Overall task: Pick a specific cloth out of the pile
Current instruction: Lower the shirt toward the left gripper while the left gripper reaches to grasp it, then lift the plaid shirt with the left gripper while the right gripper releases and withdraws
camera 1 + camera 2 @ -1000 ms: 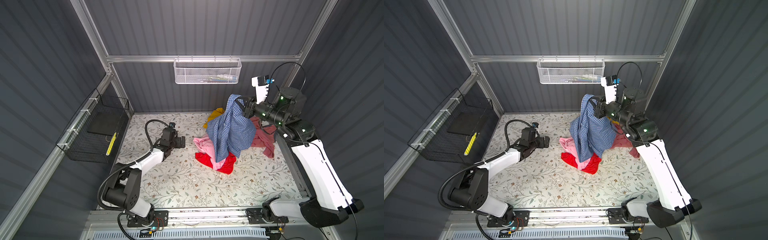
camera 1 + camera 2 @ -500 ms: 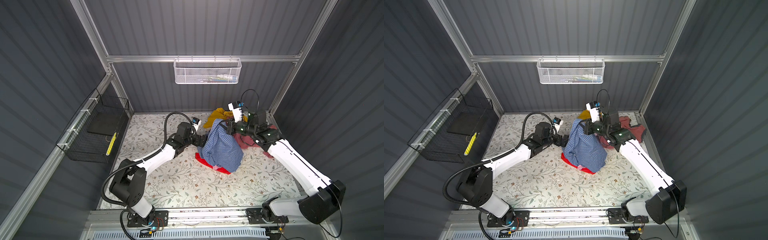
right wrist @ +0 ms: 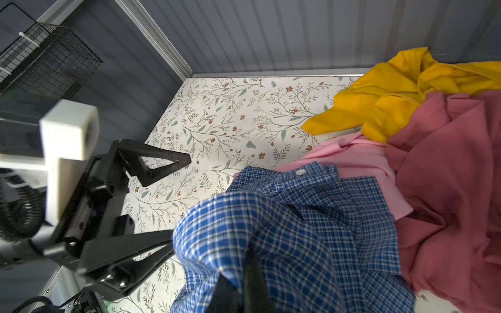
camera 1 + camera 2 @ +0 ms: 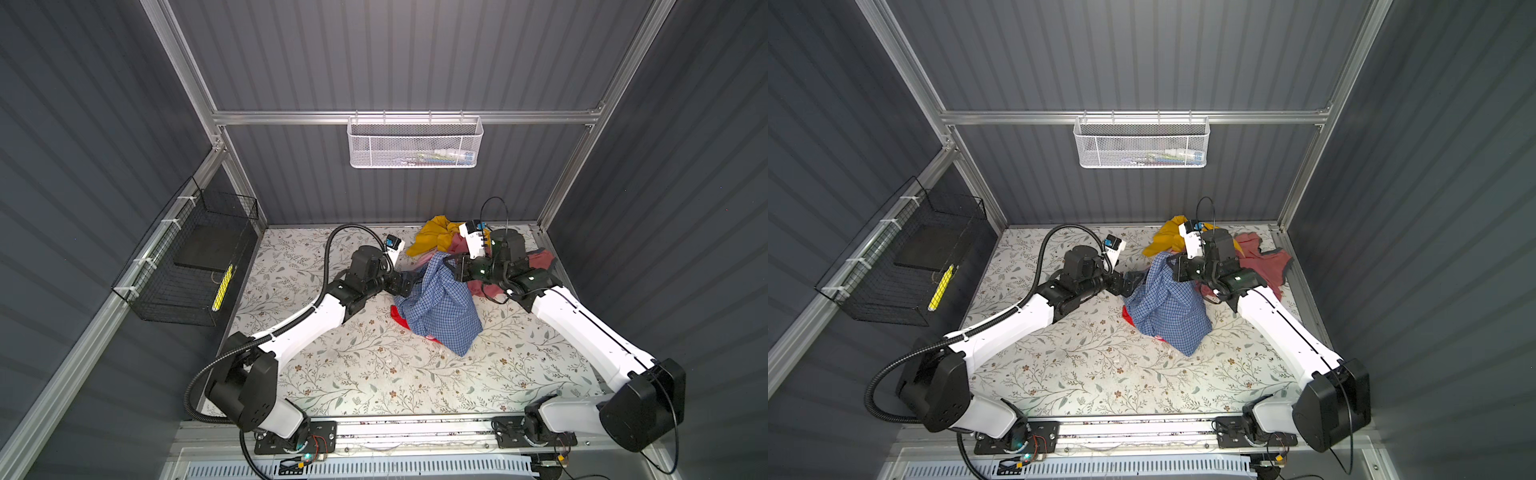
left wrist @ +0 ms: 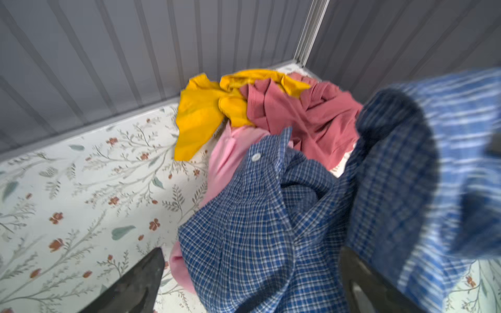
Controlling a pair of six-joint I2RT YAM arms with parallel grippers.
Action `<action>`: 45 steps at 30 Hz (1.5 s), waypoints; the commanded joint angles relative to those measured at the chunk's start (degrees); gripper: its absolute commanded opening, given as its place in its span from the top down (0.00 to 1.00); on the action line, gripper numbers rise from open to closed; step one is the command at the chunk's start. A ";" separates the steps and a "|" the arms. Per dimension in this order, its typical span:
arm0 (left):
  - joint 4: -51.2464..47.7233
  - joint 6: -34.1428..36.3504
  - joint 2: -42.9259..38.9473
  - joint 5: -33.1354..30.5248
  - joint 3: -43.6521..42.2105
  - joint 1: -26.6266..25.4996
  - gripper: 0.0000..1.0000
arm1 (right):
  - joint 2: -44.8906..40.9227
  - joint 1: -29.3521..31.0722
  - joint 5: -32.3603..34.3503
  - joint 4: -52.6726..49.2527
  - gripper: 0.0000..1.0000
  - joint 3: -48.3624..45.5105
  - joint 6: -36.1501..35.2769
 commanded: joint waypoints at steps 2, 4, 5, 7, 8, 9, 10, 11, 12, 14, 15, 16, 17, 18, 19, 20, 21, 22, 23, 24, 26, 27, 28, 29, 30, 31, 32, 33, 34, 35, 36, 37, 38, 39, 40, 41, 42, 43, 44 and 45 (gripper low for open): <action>-3.42 3.37 -1.31 5.06 2.91 0.06 0.00 | -0.67 -0.13 0.72 1.65 1.00 0.44 -0.22; -4.42 4.00 -0.69 10.31 4.46 0.06 0.00 | -0.68 -0.09 0.57 1.70 1.00 0.65 -0.40; -5.07 3.75 0.14 14.09 5.43 0.06 0.00 | -0.66 -0.13 0.59 1.74 1.00 0.80 -0.47; -5.66 1.91 2.60 20.31 7.56 -0.03 0.00 | -0.77 -0.01 -1.81 2.11 1.00 1.16 -0.50; -5.47 1.18 3.75 22.30 8.15 -0.16 0.00 | -0.86 0.00 -2.03 2.43 1.00 1.22 -0.41; -5.04 0.60 4.79 23.45 8.71 -0.41 0.00 | -0.93 0.00 -2.11 2.68 1.00 1.33 -0.31; -4.10 0.07 5.45 23.81 8.89 -0.65 0.00 | -1.12 0.00 -2.30 3.13 1.00 1.37 -0.23; -2.89 -0.31 5.87 24.11 8.84 -0.88 0.00 | -1.26 0.00 -2.53 3.52 1.00 1.27 -0.07; -1.53 -0.88 6.30 24.61 8.77 -1.07 0.00 | -1.45 0.00 -3.01 4.09 1.00 1.20 0.03; 1.16 -2.21 7.50 25.86 9.09 -1.24 0.00 | -1.75 0.07 -4.95 5.57 1.00 0.75 0.11; 2.07 -2.66 8.70 26.76 9.68 -1.30 0.00 | -1.90 0.09 -6.63 6.92 1.00 0.36 0.13; 2.14 -2.84 9.99 27.05 10.45 -1.30 0.00 | -2.18 0.17 -7.74 8.48 1.00 -0.06 0.38; 1.99 -2.83 11.59 27.46 11.43 -1.35 0.00 | -2.39 0.18 -9.33 10.17 1.00 -0.48 0.95; 2.05 -2.90 12.79 27.61 12.27 -1.35 0.00 | -2.53 0.22 -10.57 11.02 1.00 -0.62 1.27; 2.49 -3.19 13.85 27.55 12.94 -1.35 0.00 | -2.53 0.18 -11.36 11.19 1.00 -0.57 1.39; 3.49 -3.54 14.71 27.37 13.35 -1.40 0.00 | -2.60 0.18 -12.30 11.14 1.00 -0.54 1.45; 4.57 -3.98 15.32 26.58 13.73 -1.43 0.00 | -2.74 0.18 -12.99 10.96 1.00 -0.59 1.42; 5.37 -4.15 16.02 26.20 14.07 -1.43 0.00 | -2.80 0.18 -13.36 10.88 1.00 -0.75 1.53; 5.67 -4.06 16.75 25.90 14.79 -1.44 0.01 | -3.26 0.16 -13.56 10.84 1.00 -0.95 1.60; 5.23 -3.88 17.54 25.13 15.72 -1.44 0.03 | -3.66 0.18 -13.48 10.88 1.00 -1.16 1.62; 4.88 -3.89 18.47 24.36 16.94 -1.44 0.11 | -4.57 0.18 -13.25 10.97 1.00 -1.31 1.53; 4.87 -3.69 18.45 23.91 17.32 -1.44 0.21 | -4.82 0.18 -13.22 10.83 1.00 -1.18 1.41; 5.17 -3.86 18.12 23.36 17.54 -1.41 0.32 | -5.05 0.10 -13.14 10.53 1.00 -1.04 1.27; 5.67 -3.60 17.54 22.72 17.55 -1.44 0.44 | -5.22 0.09 -13.03 9.97 1.00 -0.72 1.03; 5.88 -3.01 16.62 21.35 17.55 -1.44 0.58 | -5.31 0.02 -12.83 9.25 0.99 -0.36 0.71; 6.22 -2.50 15.57 20.13 17.63 -1.44 0.69 | -5.42 -0.04 -12.64 8.59 0.99 -0.04 0.36; 6.11 -1.61 14.54 18.92 17.73 -1.44 0.78 | -5.60 0.00 -12.34 8.17 0.97 0.26 0.07; 5.12 -0.27 13.51 17.64 18.82 -1.42 0.90 | -5.91 -0.08 -11.77 7.83 0.89 0.48 -0.12; 3.85 0.95 12.51 16.08 20.72 -1.35 1.00 | -6.39 -0.11 -10.37 7.53 0.77 0.63 -0.22; 2.50 2.08 11.58 14.71 21.71 -1.35 1.00 | -6.83 -0.17 -9.17 7.47 0.74 0.67 -0.40; 1.04 3.02 10.62 13.31 22.70 -1.35 1.00 | -7.40 -0.26 -7.56 7.30 0.69 0.65 -0.84; 0.10 4.04 9.58 10.97 23.41 -1.35 1.00 | -8.11 -0.26 -5.62 7.07 0.53 0.58 -1.45; -0.62 4.70 8.67 9.47 23.89 -1.27 1.00 | -8.71 -0.33 -3.31 6.68 0.44 0.36 -2.07; -1.21 5.42 7.56 8.11 24.42 -1.26 1.00 | -9.40 -0.34 -1.53 6.47 0.41 0.18 -2.75; -1.57 6.08 6.88 6.97 24.69 -1.17 1.00 | -10.24 -0.35 0.73 6.40 0.34 -0.19 -3.67; -2.07 6.43 5.72 5.48 25.03 -1.17 1.00 | -11.09 -0.43 3.42 6.35 0.27 -0.52 -4.28; -2.73 6.77 5.02 4.30 25.72 -1.09 1.00 | -11.92 -0.49 5.28 6.35 0.21 -0.91 -4.74; -3.62 6.98 4.26 3.21 26.61 -1.01 1.00 | -11.93 -0.52 6.64 6.29 0.11 -1.28 -5.19; -4.51 7.31 3.97 2.63 27.48 -1.00 1.00 | -13.91 -0.52 8.33 6.35 0.01 -1.67 -5.63; -5.75 7.67 3.60 1.79 28.63 -1.00 1.00 | -14.48 -0.57 9.87 6.22 0.01 -2.04 -5.96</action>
